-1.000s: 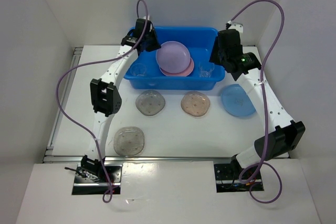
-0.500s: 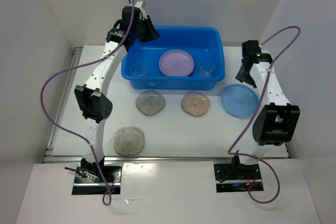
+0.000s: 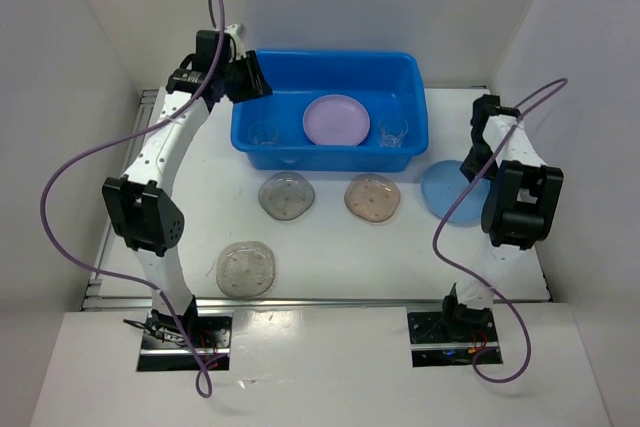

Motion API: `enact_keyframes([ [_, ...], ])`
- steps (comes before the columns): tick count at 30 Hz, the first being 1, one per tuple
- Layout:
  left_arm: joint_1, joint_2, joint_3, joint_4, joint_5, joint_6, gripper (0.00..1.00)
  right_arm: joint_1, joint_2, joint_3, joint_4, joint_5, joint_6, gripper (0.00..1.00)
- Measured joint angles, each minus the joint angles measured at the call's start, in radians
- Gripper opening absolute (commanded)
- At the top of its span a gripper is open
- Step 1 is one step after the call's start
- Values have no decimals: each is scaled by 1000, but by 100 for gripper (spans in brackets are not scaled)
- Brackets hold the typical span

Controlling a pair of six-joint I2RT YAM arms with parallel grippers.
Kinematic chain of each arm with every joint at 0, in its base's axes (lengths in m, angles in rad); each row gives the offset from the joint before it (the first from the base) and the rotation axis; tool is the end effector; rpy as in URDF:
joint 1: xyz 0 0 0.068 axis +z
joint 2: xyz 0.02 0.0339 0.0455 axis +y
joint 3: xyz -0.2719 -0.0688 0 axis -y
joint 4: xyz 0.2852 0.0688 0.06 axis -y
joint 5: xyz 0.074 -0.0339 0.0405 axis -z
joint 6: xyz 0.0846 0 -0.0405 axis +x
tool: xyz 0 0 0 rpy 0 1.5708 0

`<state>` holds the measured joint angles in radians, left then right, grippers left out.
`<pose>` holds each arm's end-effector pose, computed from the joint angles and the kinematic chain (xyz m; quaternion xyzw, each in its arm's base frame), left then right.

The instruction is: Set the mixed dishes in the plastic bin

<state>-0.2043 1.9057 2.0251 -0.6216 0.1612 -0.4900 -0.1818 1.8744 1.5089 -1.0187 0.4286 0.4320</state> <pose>0.5098 -0.1195 0.3880 -0.0815 0.8549 -0.2378 0.4537 0.4039 -0.1100 0.1787 0.3128 0.9214 -0.1987 0.1167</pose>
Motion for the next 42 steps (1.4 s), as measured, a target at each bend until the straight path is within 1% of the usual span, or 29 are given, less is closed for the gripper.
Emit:
enact_keyframes([
  [4,-4,-45,-94,-10,-4,20,52,-70,5,0,-14,16,0,59],
  [8,-6,-55,-137,-14,-2,21,52,-112,29,1,-24,39,2,58],
  [10,-7,-55,-149,-14,0,21,52,-113,51,1,-25,39,2,53],
  [12,-7,-55,-151,-14,2,21,52,-113,82,1,-24,38,3,52],
  [17,-7,-54,-151,-13,5,21,52,-111,141,0,-23,31,2,41],
  [18,-7,-54,-151,-13,5,22,52,-111,147,0,-23,30,3,41],
  [19,-7,-55,-151,-12,6,23,52,-111,151,0,-23,30,4,39],
  [30,-7,-54,-151,-12,9,44,52,-111,211,0,-24,30,-2,38],
  [32,-7,-53,-151,-12,9,45,52,-111,211,0,-22,31,-3,35],
  [34,-7,-51,-151,-12,9,46,52,-111,211,-2,-19,31,-4,33],
  [35,-7,-50,-151,-12,9,46,52,-111,211,-6,-16,32,-4,31],
  [37,-7,-46,-151,-11,9,46,52,-111,211,-11,-14,34,-4,31],
  [38,-7,-44,-151,-11,9,46,52,-111,211,-14,-12,37,-4,27],
  [42,-7,-37,-151,-10,10,46,52,-113,189,-53,23,50,-6,27],
])
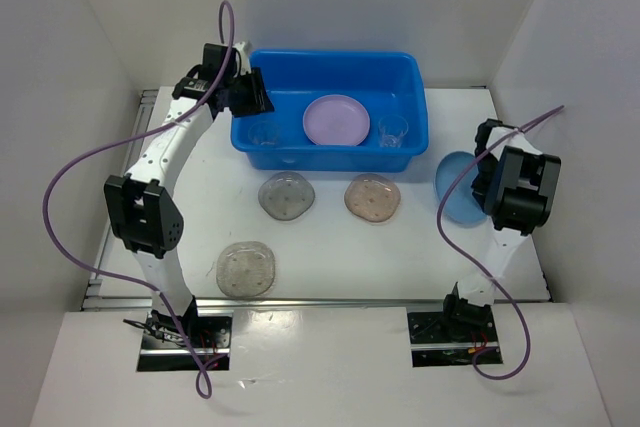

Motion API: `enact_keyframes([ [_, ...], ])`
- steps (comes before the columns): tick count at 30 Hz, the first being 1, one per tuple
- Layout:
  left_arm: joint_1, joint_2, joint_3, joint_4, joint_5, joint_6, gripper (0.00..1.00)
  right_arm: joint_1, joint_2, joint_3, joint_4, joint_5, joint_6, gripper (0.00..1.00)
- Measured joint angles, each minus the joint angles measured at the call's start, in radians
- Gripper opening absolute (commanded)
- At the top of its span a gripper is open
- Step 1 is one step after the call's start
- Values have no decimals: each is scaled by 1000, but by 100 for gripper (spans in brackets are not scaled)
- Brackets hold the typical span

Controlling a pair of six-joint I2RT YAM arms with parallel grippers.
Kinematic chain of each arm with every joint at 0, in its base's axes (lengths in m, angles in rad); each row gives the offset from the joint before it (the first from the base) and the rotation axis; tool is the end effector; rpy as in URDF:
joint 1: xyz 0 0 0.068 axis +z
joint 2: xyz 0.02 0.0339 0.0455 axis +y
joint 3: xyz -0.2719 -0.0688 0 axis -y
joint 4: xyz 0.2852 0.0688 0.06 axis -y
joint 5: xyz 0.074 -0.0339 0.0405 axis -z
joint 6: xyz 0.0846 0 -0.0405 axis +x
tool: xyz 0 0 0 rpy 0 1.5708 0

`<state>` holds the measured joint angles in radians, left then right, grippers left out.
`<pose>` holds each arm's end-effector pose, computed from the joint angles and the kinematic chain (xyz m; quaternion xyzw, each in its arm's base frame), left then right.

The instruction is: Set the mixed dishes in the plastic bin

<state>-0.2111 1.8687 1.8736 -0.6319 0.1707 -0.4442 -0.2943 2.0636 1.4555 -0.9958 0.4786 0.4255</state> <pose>0.4978 -0.1214 0.3425 -0.0647 0.8860 -0.2176 0.4044 0.3830 -0.1568 0.0903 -0.3384 -0.9105 0.2375 0.0005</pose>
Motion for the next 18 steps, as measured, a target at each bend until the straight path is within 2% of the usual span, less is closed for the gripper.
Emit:
enact_keyframes([
  [10,0,12,0,5,18,0,52,-86,-176,-137,155,-85,4,30],
  [18,0,16,0,4,26,0,52,-96,-193,-168,228,-144,5,34],
])
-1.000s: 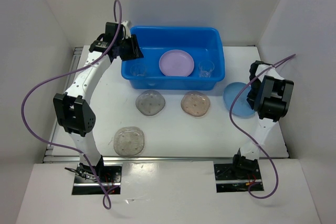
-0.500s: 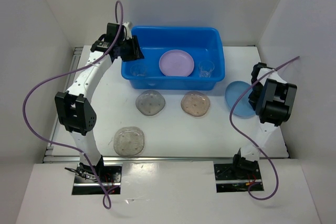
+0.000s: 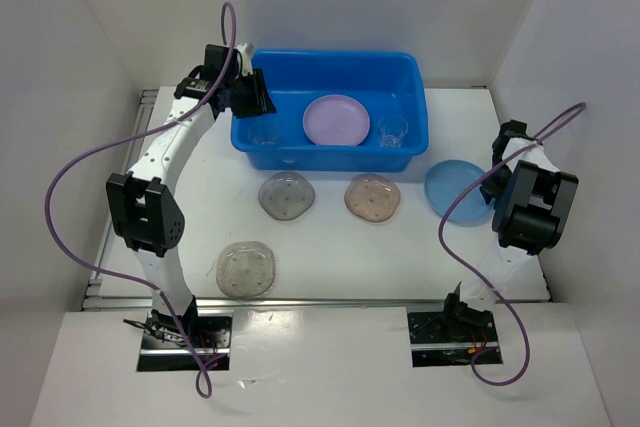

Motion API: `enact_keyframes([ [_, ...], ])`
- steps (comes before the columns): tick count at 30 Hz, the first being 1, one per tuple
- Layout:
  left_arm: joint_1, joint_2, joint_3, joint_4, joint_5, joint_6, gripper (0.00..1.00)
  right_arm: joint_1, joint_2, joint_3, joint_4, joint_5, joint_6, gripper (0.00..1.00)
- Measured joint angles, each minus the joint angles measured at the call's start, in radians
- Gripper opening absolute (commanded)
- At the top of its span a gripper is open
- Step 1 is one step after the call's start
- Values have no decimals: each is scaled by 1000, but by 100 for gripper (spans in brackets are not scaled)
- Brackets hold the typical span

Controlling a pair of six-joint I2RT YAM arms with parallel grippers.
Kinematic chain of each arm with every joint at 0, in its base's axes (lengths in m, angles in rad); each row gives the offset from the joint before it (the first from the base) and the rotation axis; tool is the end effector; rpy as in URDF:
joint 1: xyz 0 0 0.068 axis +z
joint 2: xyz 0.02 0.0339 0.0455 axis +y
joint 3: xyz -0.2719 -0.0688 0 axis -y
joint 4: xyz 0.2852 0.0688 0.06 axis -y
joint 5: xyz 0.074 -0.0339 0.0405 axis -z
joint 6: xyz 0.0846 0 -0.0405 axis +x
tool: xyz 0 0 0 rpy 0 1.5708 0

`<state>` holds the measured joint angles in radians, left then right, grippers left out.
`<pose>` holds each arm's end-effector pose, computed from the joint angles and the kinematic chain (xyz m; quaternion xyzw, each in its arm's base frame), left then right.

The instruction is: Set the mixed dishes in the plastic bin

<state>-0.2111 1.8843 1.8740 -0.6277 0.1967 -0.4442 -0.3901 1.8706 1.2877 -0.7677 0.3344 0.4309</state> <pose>0.5008 -0.1242 0.3357 -0.0595 0.8880 -0.2271 0.3955 0.3641 -0.1797 0.1162 0.4079 0.8914 -0.1632 0.1117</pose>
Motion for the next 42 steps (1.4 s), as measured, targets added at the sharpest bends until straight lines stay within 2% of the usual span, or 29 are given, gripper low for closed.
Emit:
enact_keyframes([
  [21,0,0,0,0,1,0,52,-8,-16,-81,92,-97,52,34],
  [24,0,0,0,0,1,0,52,-13,-35,-105,113,-107,60,22],
  [32,0,11,0,0,0,0,52,-19,-121,-169,183,-134,93,1],
  [42,0,15,0,0,1,0,52,-19,-242,-204,251,-142,119,1],
])
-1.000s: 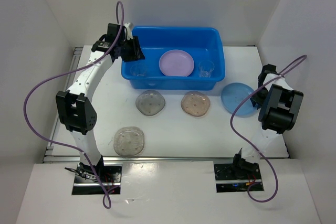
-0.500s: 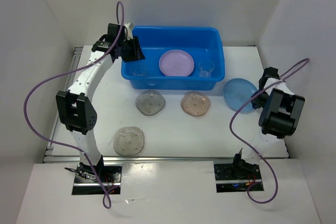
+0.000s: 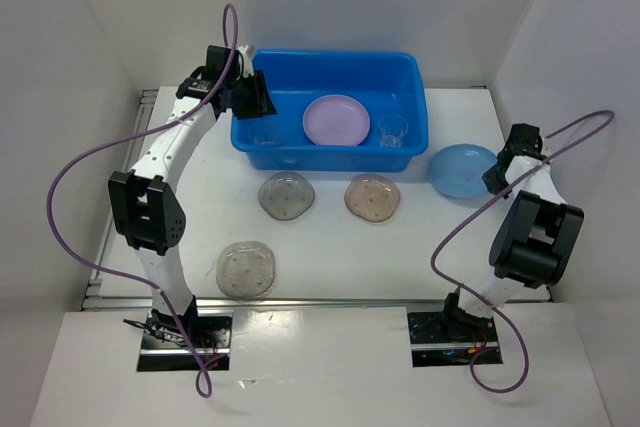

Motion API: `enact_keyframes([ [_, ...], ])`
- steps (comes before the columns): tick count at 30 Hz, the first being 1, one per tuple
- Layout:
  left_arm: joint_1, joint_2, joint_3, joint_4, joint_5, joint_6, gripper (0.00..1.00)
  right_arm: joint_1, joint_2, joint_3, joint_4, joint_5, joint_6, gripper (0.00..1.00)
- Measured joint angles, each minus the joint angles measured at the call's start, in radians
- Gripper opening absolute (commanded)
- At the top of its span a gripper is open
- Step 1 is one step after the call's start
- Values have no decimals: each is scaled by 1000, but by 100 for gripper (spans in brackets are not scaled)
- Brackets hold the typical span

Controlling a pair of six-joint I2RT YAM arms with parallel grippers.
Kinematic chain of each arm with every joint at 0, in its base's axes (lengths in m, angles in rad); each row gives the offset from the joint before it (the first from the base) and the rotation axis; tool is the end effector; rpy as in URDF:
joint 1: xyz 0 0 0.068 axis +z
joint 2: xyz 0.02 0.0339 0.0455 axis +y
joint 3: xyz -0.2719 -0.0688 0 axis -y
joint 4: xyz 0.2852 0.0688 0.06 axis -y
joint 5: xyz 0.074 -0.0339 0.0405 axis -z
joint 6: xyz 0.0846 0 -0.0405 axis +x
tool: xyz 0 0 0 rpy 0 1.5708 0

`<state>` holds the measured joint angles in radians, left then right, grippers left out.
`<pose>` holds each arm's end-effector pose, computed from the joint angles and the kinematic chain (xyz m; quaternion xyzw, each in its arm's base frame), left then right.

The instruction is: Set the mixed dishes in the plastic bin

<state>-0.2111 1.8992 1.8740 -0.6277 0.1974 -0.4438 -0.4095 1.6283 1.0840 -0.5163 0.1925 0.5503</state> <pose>0.5040 -0.1250 0.3283 -0.0602 0.8912 -0.2254 0.3890 0.3489 -0.1691 0.1516 0.4662 0.8432 -0.0751 0.2571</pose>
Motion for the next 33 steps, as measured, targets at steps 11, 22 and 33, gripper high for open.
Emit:
enact_keyframes([
  [11,0,0,0,0,0,0,52,-4,-226,24,8,75,27,1],
  [22,0,0,0,0,0,0,52,159,-287,262,12,221,5,1],
  [33,0,-1,0,0,-35,-3,52,463,105,745,58,89,-37,1],
])
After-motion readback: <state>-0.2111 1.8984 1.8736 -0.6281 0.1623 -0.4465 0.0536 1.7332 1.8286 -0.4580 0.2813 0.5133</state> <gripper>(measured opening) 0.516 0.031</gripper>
